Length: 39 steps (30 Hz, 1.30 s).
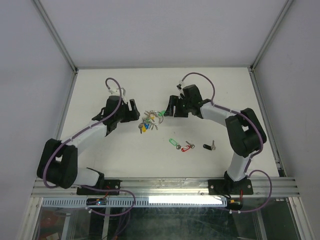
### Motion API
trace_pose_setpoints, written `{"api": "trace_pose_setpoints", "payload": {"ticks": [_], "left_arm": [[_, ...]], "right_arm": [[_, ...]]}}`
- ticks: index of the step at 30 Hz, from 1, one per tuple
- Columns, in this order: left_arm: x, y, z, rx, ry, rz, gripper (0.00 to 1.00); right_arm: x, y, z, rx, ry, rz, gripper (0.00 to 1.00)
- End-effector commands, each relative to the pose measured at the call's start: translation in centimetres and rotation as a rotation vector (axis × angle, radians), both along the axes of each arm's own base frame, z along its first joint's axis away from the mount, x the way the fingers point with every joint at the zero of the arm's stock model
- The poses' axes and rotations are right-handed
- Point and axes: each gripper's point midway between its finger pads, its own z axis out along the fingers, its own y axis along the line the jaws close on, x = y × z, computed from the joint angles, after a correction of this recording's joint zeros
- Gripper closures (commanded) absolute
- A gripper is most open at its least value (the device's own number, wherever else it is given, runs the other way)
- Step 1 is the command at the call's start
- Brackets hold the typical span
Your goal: Put the keys on the keyring
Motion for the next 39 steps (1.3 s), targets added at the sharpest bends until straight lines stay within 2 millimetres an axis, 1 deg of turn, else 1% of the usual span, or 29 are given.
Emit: {"api": "trace_pose_setpoints", "payload": {"ticks": [1,4,6,8,12,13,14,16,19,22,29,35,39], "left_arm": [[3.6,-4.0,0.9,-0.081,-0.094,-0.111,0.26],[4.5,-5.6,-0.9,-0.05,-0.059,-0.16,0.33],[5.0,-6.5,-1.7,-0.041,-0.048,-0.191,0.39],[5.2,-7.1,-2.5,-0.026,-0.036,-0.202,0.42],[5.5,-7.0,-3.5,-0.003,-0.026,-0.186,0.44],[5.6,-7.0,-3.7,-0.002,-0.023,-0.187,0.45],[5.6,-7.2,-3.9,0.002,-0.021,-0.191,0.46],[5.6,-7.4,-4.5,0.018,-0.01,-0.202,0.49],[5.5,-7.5,-5.5,0.039,0.01,-0.209,0.55],[5.1,-7.5,-6.3,0.051,0.025,-0.211,0.57],[4.5,-8.1,-7.7,0.072,0.051,-0.238,0.62],[4.3,-8.6,-8.4,0.085,0.063,-0.252,0.68],[4.1,-8.8,-8.8,0.091,0.07,-0.258,0.72]], "right_arm": [[2.2,1.8,1.7,0.13,-0.05,0.017,0.32],[3.0,1.3,0.7,0.131,-0.049,0.0,0.32],[3.5,0.9,0.2,0.131,-0.05,-0.011,0.32],[3.9,0.8,-0.3,0.13,-0.047,-0.017,0.32],[4.0,0.9,-1.4,0.125,-0.018,-0.02,0.32],[3.5,1.3,-1.4,0.158,0.019,-0.009,0.39],[3.4,1.5,-1.6,0.167,0.031,-0.008,0.41],[3.6,1.5,-2.1,0.171,0.038,-0.009,0.43],[3.5,2.0,-2.4,0.19,0.062,0.004,0.49],[3.4,2.1,-2.9,0.19,0.083,0.009,0.52],[3.3,2.2,-3.9,0.187,0.104,0.01,0.52],[3.7,2.5,-5.1,0.182,0.115,0.01,0.52],[3.5,2.6,-5.7,0.177,0.127,0.013,0.52]]}}
